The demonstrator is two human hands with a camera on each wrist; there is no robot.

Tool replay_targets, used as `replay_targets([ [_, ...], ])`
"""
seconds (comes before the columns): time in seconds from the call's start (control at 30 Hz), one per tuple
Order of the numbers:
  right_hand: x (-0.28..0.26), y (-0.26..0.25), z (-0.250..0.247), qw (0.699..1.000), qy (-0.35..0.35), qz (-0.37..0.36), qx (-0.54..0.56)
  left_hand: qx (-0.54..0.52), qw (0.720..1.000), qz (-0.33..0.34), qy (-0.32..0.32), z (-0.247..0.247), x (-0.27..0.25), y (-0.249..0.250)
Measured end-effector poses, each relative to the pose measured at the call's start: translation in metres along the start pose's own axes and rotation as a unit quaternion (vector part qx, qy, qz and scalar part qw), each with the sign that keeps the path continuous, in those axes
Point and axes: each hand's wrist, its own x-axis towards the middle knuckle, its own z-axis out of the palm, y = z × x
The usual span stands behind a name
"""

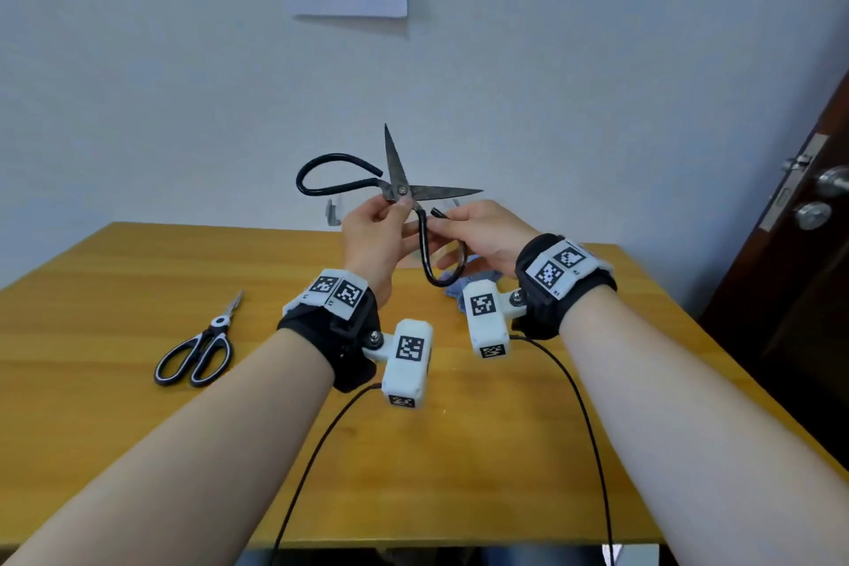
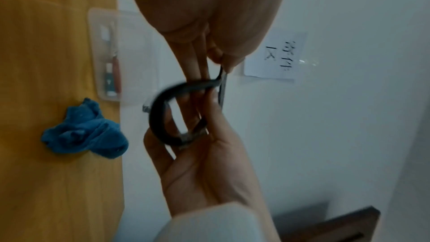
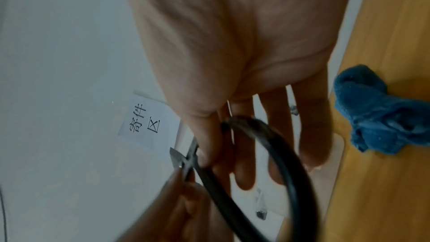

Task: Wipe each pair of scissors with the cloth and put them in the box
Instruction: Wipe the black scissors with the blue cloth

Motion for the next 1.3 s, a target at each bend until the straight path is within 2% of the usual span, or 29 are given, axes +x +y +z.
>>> replay_targets([
  [0.1, -0.008, -0.002, -0.006, 0.995, 0.062, -0.036, 0.063, 0.07, 0.996, -0.023, -0.042, -0.004, -0.003, 0.014],
  [0.17, -0.013, -0.005, -0.012, 0.994, 0.084, -0.057, 0.043, 0.123, 0.991, -0.026, -0.044, -0.01, -0.003, 0.022],
  [0.23, -0.019, -0.009, -0.016, 0.994, 0.078, -0.077, 0.009, 0.171, 0.985, 0.012, 0.0, -0.018, 0.0, 0.029],
  [0.37, -0.027, -0.02, -0.021, 0.991, 0.091, -0.097, -0.03, 0.214, 0.954, 0.15, 0.148, -0.029, 0.008, 0.046],
  [0.43, -0.03, -0.022, -0.025, 0.989, 0.097, -0.103, -0.032, 0.247, 0.935, 0.181, 0.178, -0.033, 0.01, 0.054],
  [0.47, -0.031, -0.022, -0.026, 0.989, 0.097, -0.106, -0.026, 0.261, 0.933, 0.179, 0.172, -0.035, 0.013, 0.057],
  [0.53, -0.031, -0.022, -0.027, 0.988, 0.099, -0.115, -0.006, 0.257, 0.951, 0.123, 0.123, -0.037, 0.021, 0.059],
  [0.6, -0.031, -0.024, -0.027, 0.986, 0.108, -0.126, 0.018, 0.206, 0.977, 0.013, 0.052, -0.035, 0.02, 0.059],
  [0.67, -0.028, -0.025, -0.027, 0.983, 0.123, -0.124, 0.05, 0.158, 0.985, -0.064, -0.001, -0.03, 0.014, 0.058],
  [0.77, -0.022, -0.027, -0.022, 0.984, 0.122, -0.098, 0.091, 0.147, 0.977, -0.126, -0.087, -0.021, 0.006, 0.053],
  [0.83, -0.016, -0.029, -0.015, 0.987, 0.118, -0.109, 0.03, 0.171, 0.962, -0.156, -0.146, -0.013, 0.003, 0.047],
  [0.93, -0.016, -0.037, -0.01, 0.986, 0.119, -0.116, -0.03, 0.189, 0.949, -0.177, -0.18, -0.006, -0.002, 0.039],
  [1.03, -0.021, -0.039, -0.017, 0.992, 0.089, -0.086, 0.025, 0.2, 0.938, -0.187, -0.213, -0.006, -0.007, 0.037],
  [1.13, -0.028, -0.034, -0.024, 0.997, 0.043, -0.038, 0.054, 0.204, 0.948, -0.144, -0.198, -0.01, -0.004, 0.04],
  [1.23, -0.031, -0.021, -0.028, 0.999, -0.026, 0.015, 0.034, 0.107, 0.979, -0.121, -0.12, -0.021, 0.012, 0.037],
  [1.3, -0.023, -0.009, -0.029, 0.996, -0.033, 0.036, 0.08, 0.043, 0.988, -0.134, -0.064, -0.031, 0.025, 0.029],
])
